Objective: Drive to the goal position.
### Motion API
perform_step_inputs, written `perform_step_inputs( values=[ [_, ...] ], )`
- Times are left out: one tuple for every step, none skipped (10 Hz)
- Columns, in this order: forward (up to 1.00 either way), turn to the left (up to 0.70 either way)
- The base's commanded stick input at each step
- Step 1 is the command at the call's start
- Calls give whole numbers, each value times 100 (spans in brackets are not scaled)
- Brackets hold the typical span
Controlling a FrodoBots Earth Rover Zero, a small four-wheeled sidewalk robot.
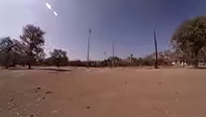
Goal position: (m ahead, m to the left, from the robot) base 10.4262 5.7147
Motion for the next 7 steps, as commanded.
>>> perform_step_inputs(
  values=[
    [50, 0],
    [50, 0],
    [50, 0],
    [50, 0],
    [50, 6],
    [50, 30],
    [50, 50]
  ],
)
